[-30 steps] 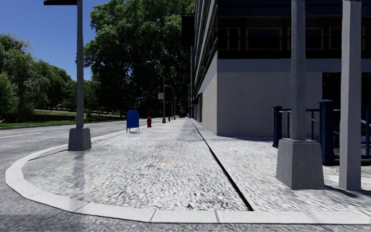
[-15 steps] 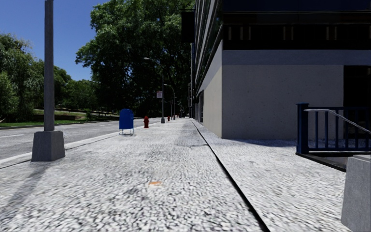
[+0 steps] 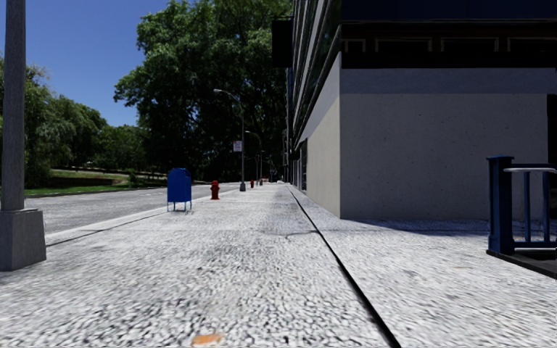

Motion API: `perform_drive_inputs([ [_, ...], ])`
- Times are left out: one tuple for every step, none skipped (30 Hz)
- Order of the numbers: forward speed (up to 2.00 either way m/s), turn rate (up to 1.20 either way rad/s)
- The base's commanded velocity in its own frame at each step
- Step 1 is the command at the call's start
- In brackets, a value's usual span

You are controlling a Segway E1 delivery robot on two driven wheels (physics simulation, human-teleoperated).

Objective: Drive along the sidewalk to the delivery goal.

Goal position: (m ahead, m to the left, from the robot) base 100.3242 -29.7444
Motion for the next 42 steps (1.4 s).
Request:
perform_drive_inputs([
  [1.53,0.00],
  [1.52,0.00],
  [1.52,0.00],
  [1.51,0.00],
  [1.51,0.00],
  [1.51,0.00],
  [1.51,0.00],
  [1.51,0.00],
  [1.51,0.00],
  [1.51,0.00],
  [1.51,0.00],
  [1.51,0.00],
  [1.51,0.00],
  [1.51,0.00],
  [1.50,0.00],
  [1.50,0.00],
  [1.50,0.00],
  [1.50,0.00],
  [1.50,0.00],
  [1.50,0.00],
  [1.50,0.00],
  [1.50,0.00],
  [2.00,0.00],
  [2.00,0.00],
  [2.00,0.00],
  [2.00,0.00],
  [2.00,0.00],
  [2.00,0.00],
  [2.00,0.00],
  [2.00,0.00],
  [2.00,0.00],
  [2.00,0.00],
  [2.00,0.00],
  [2.00,0.00],
  [2.00,0.00],
  [2.00,0.00],
  [2.00,0.00],
  [2.00,0.00],
  [2.00,0.00],
  [2.00,0.00],
  [2.00,0.00],
  [2.00,0.00],
])
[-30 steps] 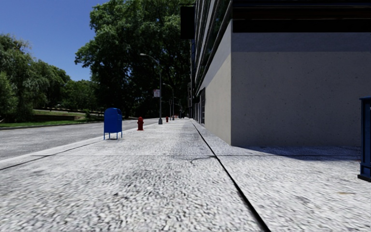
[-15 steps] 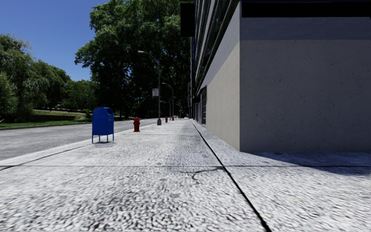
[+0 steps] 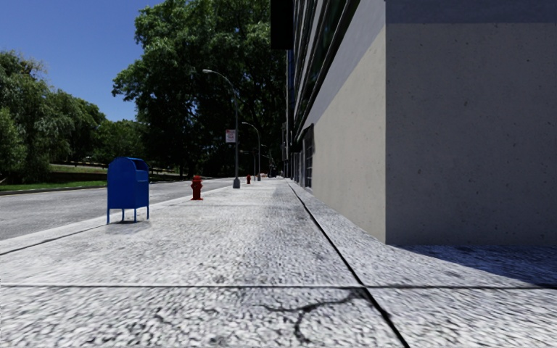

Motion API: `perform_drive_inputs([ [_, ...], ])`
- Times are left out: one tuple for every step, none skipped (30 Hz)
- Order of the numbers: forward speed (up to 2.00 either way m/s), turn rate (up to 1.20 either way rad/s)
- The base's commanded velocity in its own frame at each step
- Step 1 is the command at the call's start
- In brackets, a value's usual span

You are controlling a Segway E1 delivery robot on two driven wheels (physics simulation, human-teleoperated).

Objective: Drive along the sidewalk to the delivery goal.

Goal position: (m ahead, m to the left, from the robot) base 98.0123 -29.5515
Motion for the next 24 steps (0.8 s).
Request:
perform_drive_inputs([
  [2.00,0.00],
  [2.00,0.00],
  [2.00,-0.07],
  [2.00,-0.17],
  [2.00,-0.21],
  [2.00,-0.21],
  [2.00,-0.21],
  [2.00,-0.21],
  [2.00,-0.20],
  [2.00,0.00],
  [2.00,0.00],
  [2.00,0.00],
  [2.00,0.00],
  [2.00,0.00],
  [2.00,0.00],
  [2.00,0.00],
  [2.00,0.00],
  [2.00,0.00],
  [2.00,0.00],
  [2.00,0.00],
  [2.00,0.00],
  [2.00,0.00],
  [2.00,0.00],
  [2.00,0.00],
])
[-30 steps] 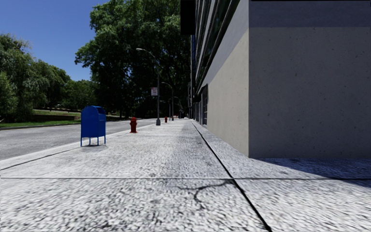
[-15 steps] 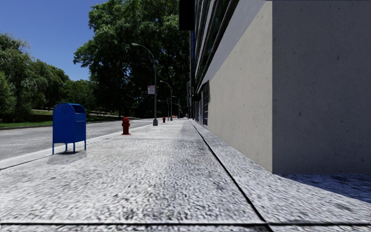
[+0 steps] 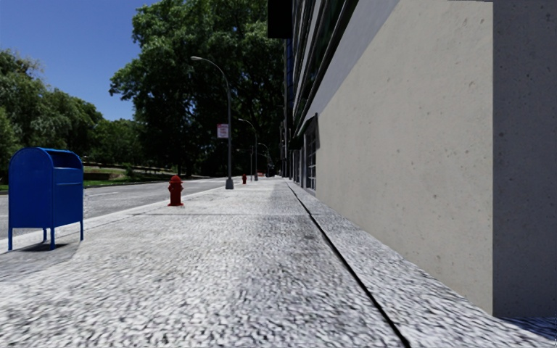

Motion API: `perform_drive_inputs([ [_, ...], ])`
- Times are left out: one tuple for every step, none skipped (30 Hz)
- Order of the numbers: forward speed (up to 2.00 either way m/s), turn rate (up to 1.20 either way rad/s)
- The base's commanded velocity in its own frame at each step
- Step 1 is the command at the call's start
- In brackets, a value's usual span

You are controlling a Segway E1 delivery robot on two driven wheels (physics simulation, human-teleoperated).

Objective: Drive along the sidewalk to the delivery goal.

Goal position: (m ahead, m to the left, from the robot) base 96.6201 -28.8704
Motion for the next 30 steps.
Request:
perform_drive_inputs([
  [2.00,0.00],
  [2.00,-0.02],
  [2.00,-0.18],
  [2.00,-0.24],
  [2.00,-0.24],
  [2.00,-0.24],
  [2.00,0.00],
  [2.00,0.00],
  [2.00,0.00],
  [2.00,0.00],
  [2.00,0.00],
  [2.00,0.00],
  [2.00,0.00],
  [2.00,0.00],
  [2.00,0.00],
  [2.00,0.00],
  [2.00,0.00],
  [2.00,0.00],
  [2.00,0.00],
  [2.00,0.00],
  [2.00,0.00],
  [2.00,0.00],
  [2.00,0.00],
  [2.00,0.00],
  [2.00,0.00],
  [2.00,0.00],
  [2.00,0.00],
  [2.00,0.00],
  [2.00,0.00],
  [2.00,0.00],
])
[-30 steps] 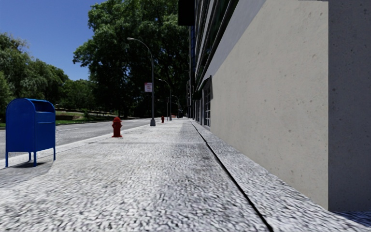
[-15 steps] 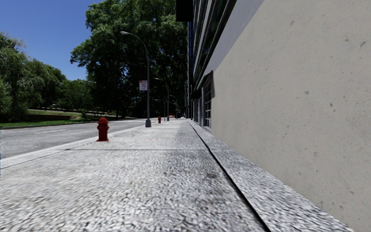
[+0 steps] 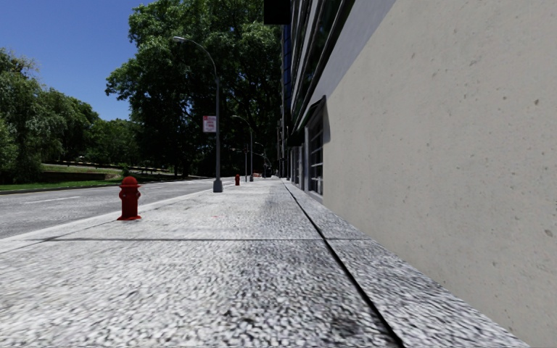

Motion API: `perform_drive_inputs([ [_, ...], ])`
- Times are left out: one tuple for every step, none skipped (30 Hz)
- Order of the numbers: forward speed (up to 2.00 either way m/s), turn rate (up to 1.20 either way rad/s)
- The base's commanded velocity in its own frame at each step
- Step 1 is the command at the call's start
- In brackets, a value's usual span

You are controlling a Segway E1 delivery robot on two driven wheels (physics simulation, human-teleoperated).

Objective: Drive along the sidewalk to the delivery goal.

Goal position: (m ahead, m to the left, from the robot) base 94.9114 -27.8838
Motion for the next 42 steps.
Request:
perform_drive_inputs([
  [2.00,0.00],
  [2.00,0.00],
  [2.00,0.00],
  [2.00,0.00],
  [2.00,0.00],
  [2.00,0.00],
  [2.00,0.00],
  [2.00,0.00],
  [2.00,0.00],
  [2.00,0.00],
  [2.00,0.00],
  [2.00,0.00],
  [2.00,0.00],
  [2.00,0.00],
  [2.00,0.00],
  [2.00,0.00],
  [2.00,0.00],
  [2.00,0.00],
  [2.00,0.00],
  [2.00,0.00],
  [2.00,0.00],
  [2.00,0.00],
  [2.00,0.00],
  [2.00,0.00],
  [2.00,0.00],
  [2.00,0.00],
  [2.00,0.00],
  [2.00,0.00],
  [2.00,0.00],
  [2.00,0.00],
  [2.00,0.00],
  [2.00,0.00],
  [2.00,0.00],
  [2.00,0.00],
  [2.00,0.00],
  [2.00,0.00],
  [2.00,0.00],
  [2.00,0.00],
  [2.00,0.00],
  [2.00,0.00],
  [2.00,0.00],
  [2.00,0.00],
])
